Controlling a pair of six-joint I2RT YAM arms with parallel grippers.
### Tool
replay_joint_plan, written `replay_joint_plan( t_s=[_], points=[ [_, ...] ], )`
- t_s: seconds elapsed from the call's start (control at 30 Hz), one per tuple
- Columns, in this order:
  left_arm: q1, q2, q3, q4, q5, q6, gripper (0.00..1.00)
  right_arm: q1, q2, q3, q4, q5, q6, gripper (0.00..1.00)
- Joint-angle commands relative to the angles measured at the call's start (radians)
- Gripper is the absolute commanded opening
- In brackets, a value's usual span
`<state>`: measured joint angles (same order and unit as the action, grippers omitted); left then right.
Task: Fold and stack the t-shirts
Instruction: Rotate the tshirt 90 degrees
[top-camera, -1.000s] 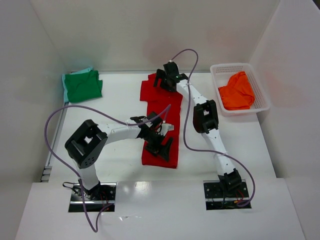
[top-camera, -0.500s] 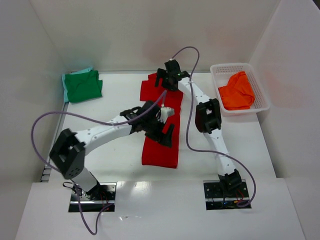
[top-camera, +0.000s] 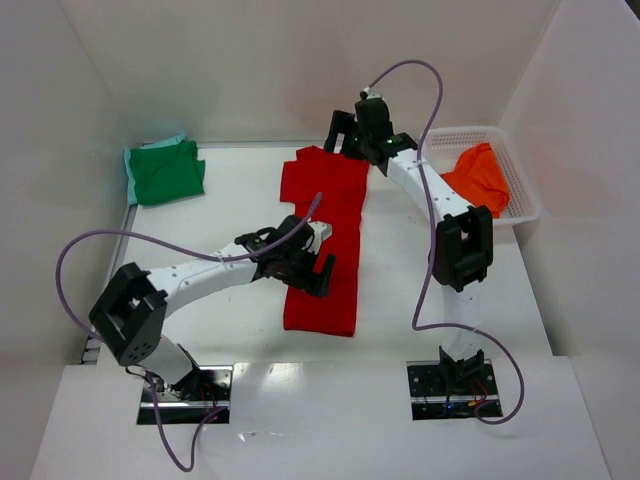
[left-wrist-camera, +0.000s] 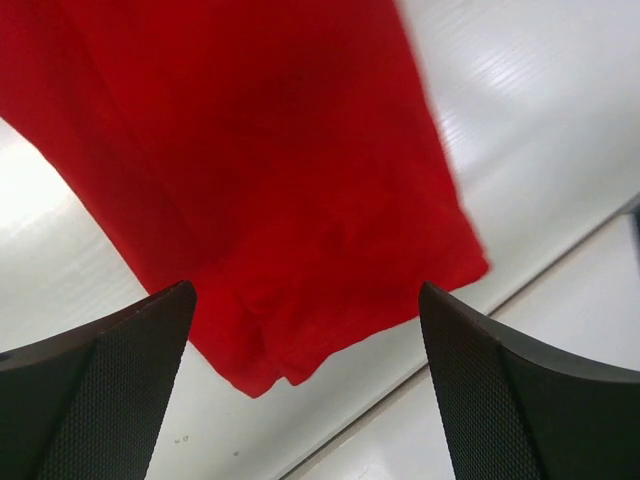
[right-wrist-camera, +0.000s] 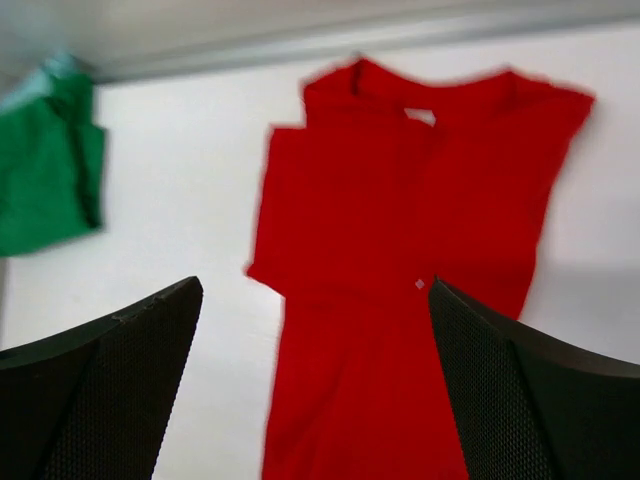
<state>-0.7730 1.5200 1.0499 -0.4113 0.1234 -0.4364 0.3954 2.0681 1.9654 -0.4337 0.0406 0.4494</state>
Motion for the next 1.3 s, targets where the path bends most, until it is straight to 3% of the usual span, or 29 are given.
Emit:
replay_joint_plan(
  t_s=[0.0,0.23,0.5,0.87,1.27],
  points=[
    [-0.019,0.052,-0.024,0.023,-0.008,-0.022,1.00,-0.003,0.087,-0.083,0.010,0.055,-0.029,0.99],
    [-0.038,0.132,-0.004,0.003,0.027,0.011,1.00,-0.012,0.179,-0.075,0.010,0.068,-0.029,0.99],
    [-0.057,0.253,0.039,-0.042,0.086,0.062,1.00,-0.030,0.325,0.095,-0.056,0.068,-0.046,0.99],
    [-0.066,0.287,0.068,-0.084,0.145,0.082,1.00,-0.030,0.481,0.302,-0.116,0.024,-0.057,0.99],
    [-0.066,0.258,0.058,-0.093,0.157,0.062,1.00,-0.030,0.537,0.360,-0.120,-0.047,-0.037,0.99]
  ],
)
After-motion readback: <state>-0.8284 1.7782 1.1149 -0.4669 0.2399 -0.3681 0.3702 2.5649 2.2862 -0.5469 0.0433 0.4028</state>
